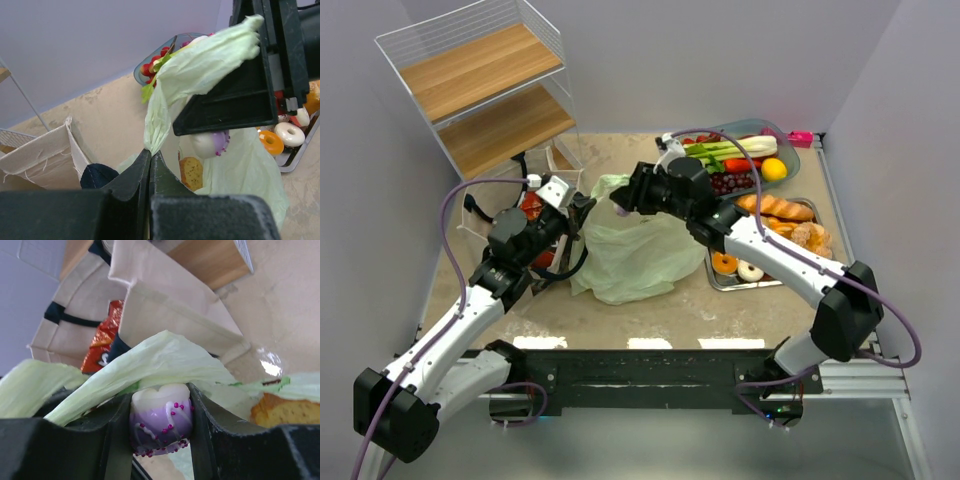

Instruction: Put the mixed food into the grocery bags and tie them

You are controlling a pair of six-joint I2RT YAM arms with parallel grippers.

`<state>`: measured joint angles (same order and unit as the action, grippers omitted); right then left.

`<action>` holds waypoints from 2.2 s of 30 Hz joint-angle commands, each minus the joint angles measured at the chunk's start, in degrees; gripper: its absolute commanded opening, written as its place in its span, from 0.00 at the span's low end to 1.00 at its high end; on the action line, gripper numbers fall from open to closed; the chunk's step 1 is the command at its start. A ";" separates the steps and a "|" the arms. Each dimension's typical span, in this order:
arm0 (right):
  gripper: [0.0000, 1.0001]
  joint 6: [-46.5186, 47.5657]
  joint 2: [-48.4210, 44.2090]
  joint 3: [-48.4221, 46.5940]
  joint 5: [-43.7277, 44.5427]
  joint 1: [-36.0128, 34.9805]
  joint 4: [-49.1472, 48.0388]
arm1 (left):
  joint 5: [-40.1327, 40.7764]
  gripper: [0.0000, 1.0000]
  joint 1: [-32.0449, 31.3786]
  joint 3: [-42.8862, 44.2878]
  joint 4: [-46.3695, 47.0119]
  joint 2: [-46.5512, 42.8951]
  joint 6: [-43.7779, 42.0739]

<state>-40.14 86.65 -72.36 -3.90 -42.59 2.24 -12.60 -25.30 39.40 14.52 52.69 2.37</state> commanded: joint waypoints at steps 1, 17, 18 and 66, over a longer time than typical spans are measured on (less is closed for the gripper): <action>0.40 0.06 3.87 -3.67 2.58 -0.48 -6.55 | -0.50 0.00 -0.37 -0.20 2.53 -0.57 0.27; 0.92 7.62 4.49 -1.03 8.65 -4.17 -2.42 | -0.58 0.00 -0.36 -0.02 2.53 0.13 0.18; 0.93 7.79 4.23 -0.86 8.82 -4.17 -1.11 | -0.58 0.00 -0.36 -0.02 2.53 0.14 0.18; 0.75 11.22 3.44 19.01 21.74 19.74 24.83 | 4.16 0.00 -0.63 -0.11 1.12 -1.09 -0.09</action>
<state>-29.26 89.62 -53.19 17.04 -23.11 27.77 -8.25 -25.65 39.38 13.87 52.69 2.37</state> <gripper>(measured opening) 0.740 0.018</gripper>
